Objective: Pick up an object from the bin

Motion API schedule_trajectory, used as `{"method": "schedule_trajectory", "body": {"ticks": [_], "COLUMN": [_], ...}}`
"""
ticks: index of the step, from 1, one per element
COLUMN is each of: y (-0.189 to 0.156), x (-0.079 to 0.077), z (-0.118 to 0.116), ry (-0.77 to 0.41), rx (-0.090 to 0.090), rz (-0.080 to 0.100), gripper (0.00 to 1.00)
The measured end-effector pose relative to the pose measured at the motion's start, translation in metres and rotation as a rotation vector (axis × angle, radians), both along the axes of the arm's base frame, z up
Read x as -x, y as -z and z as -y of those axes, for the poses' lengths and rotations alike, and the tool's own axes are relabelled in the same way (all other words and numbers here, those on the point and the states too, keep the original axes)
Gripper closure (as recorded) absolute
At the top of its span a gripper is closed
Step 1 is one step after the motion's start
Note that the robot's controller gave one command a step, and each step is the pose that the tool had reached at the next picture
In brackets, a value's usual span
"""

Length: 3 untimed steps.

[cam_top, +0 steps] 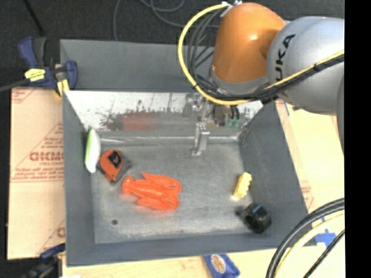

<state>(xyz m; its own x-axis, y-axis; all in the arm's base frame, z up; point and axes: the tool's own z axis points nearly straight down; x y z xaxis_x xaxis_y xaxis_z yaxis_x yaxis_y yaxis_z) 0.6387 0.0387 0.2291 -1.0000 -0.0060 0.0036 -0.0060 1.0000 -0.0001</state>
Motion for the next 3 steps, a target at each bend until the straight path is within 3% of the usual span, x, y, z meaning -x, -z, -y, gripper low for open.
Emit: {"method": "schedule_trajectory", "body": {"ticks": [1,2,3], "y": [-0.005,0.036,0.071], "x": [-0.001,0.003,-0.002], "z": [0.0,-0.03,-0.039], "ry": [0.001,0.08,0.033], "rx": [-0.001,-0.001,0.0], "rz": [0.009,0.013,0.007], "gripper": [0.0,0.0,0.0]}}
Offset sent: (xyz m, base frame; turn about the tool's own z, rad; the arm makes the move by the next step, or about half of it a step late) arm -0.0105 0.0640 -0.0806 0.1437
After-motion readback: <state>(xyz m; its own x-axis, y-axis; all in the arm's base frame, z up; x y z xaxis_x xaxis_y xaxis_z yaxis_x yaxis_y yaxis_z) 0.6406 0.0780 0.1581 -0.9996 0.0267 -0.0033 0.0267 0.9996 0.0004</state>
